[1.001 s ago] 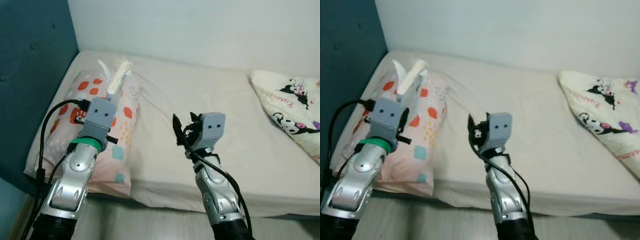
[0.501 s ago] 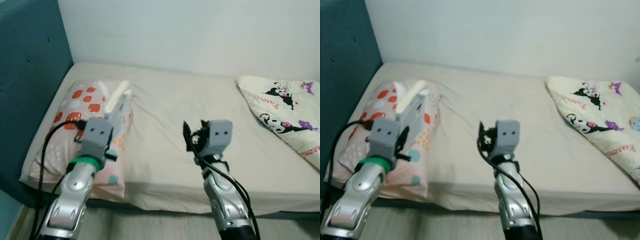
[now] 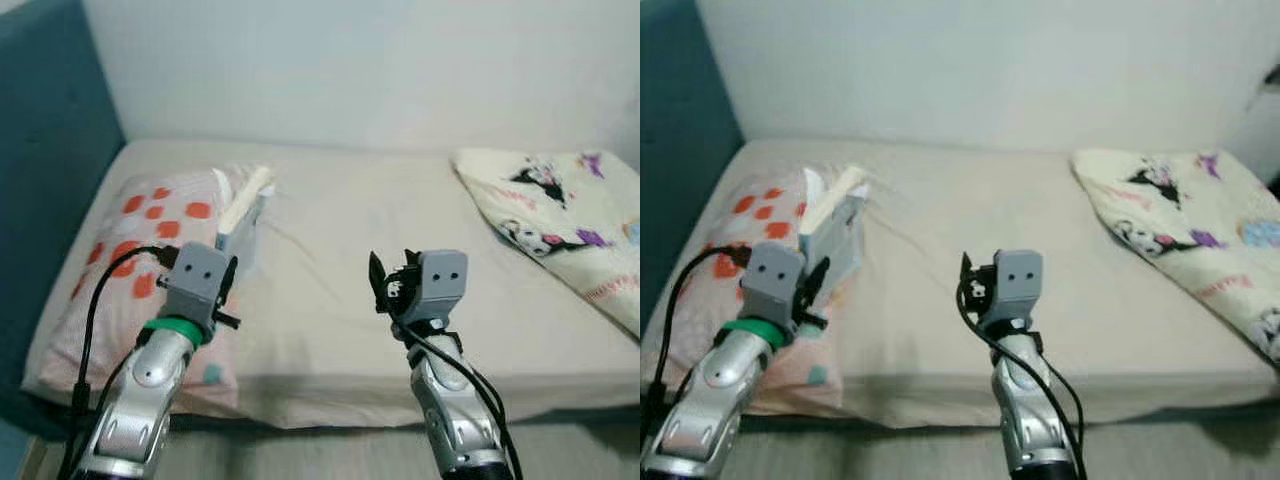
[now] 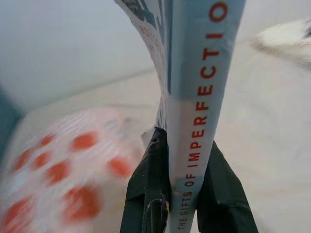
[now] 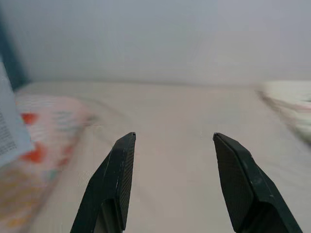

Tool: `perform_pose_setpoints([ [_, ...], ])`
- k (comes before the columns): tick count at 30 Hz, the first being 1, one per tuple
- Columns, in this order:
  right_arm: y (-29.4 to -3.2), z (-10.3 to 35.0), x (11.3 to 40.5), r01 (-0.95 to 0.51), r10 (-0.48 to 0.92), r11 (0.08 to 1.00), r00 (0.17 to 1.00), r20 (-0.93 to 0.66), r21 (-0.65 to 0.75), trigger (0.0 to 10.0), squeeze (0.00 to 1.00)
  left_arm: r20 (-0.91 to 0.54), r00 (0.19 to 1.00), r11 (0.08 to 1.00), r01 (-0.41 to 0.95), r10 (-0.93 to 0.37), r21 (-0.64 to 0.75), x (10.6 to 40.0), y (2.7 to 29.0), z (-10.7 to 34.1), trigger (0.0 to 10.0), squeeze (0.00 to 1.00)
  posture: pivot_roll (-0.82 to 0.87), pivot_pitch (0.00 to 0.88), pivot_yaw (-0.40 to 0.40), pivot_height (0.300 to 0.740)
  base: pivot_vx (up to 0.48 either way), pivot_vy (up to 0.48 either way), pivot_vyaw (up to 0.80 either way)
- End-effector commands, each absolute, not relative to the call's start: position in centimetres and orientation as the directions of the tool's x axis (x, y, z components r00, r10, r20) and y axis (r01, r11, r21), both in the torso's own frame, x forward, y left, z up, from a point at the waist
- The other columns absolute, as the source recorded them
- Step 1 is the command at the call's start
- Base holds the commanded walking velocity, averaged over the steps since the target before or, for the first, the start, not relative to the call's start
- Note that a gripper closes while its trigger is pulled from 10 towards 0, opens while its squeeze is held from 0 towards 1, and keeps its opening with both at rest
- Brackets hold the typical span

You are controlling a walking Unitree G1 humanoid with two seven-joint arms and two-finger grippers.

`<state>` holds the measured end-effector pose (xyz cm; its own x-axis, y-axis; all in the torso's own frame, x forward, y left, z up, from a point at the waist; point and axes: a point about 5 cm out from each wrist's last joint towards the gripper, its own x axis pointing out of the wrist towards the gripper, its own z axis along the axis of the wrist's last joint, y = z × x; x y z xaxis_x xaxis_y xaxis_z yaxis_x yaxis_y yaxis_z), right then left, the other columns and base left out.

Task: Clean up the room

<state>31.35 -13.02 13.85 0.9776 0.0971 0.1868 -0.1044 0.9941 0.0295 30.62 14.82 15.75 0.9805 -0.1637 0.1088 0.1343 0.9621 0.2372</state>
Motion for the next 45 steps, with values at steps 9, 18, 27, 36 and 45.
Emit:
perform_pose_setpoints([
  [9,-12.7,14.0,31.7,-0.104,0.097,0.994,0.978,0.183,0.025,10.0,0.0,0.158,0.967,0.956,0.155,-0.198,0.25,30.6,14.5,16.5,10.0,0.0,0.0,0.06,-0.008,0.74,0.427,0.0,-0.44],
  [18,-12.7,14.2,31.8,-0.103,0.097,0.995,0.978,0.187,0.018,10.0,0.0,0.142,0.959,0.943,0.203,-0.246,0.263,30.4,14.0,16.3,10.0,0.0,0.0,0.061,-0.009,0.74,0.0,0.0,0.0],
  [27,-12.5,14.1,31.8,-0.11,0.105,0.994,0.976,0.189,0.015,10.0,0.0,0.137,0.953,0.936,0.227,-0.27,0.268,30.3,13.5,16.2,10.0,0.0,0.0,0.06,-0.005,0.74,0.0,0.0,0.0],
  [36,-12.3,14.0,31.7,-0.126,0.121,0.992,0.976,0.181,0.012,10.0,0.0,0.056,0.928,0.773,0.271,-0.367,0.573,30.2,13.6,14.9,10.0,0.0,0.0,0.063,-0.005,0.74,0.0,0.0,0.0],
  [45,-12.0,12.8,31.5,-0.138,0.134,0.99,0.982,0.134,0.022,10.0,0.0,-0.159,0.853,0.388,0.383,-0.497,0.838,29.4,14.5,10.5,10.0,0.0,0.02,0.095,-0.022,0.74,0.0,0.0,0.0],
])
